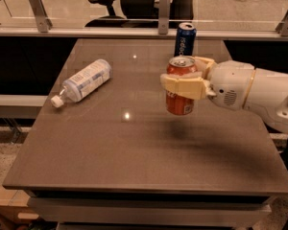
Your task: Pick blue plastic bottle
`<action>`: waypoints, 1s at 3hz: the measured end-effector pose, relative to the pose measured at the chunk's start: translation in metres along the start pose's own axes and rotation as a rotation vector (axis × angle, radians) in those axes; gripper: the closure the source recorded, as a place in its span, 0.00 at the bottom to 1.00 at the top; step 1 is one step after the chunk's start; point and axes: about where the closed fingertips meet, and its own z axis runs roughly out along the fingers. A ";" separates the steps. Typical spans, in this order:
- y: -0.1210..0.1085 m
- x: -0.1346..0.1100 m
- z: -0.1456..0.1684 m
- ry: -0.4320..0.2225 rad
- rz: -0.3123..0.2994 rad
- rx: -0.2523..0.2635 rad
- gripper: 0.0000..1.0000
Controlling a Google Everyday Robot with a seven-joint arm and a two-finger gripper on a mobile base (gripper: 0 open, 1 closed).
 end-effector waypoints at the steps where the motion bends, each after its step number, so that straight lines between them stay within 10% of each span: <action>1: 0.006 0.022 -0.006 -0.022 0.044 0.023 1.00; 3: 0.002 0.051 0.003 -0.008 0.072 0.043 1.00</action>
Offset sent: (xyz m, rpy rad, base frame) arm -0.0097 -0.0081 -0.0582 0.0657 0.0782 -0.0588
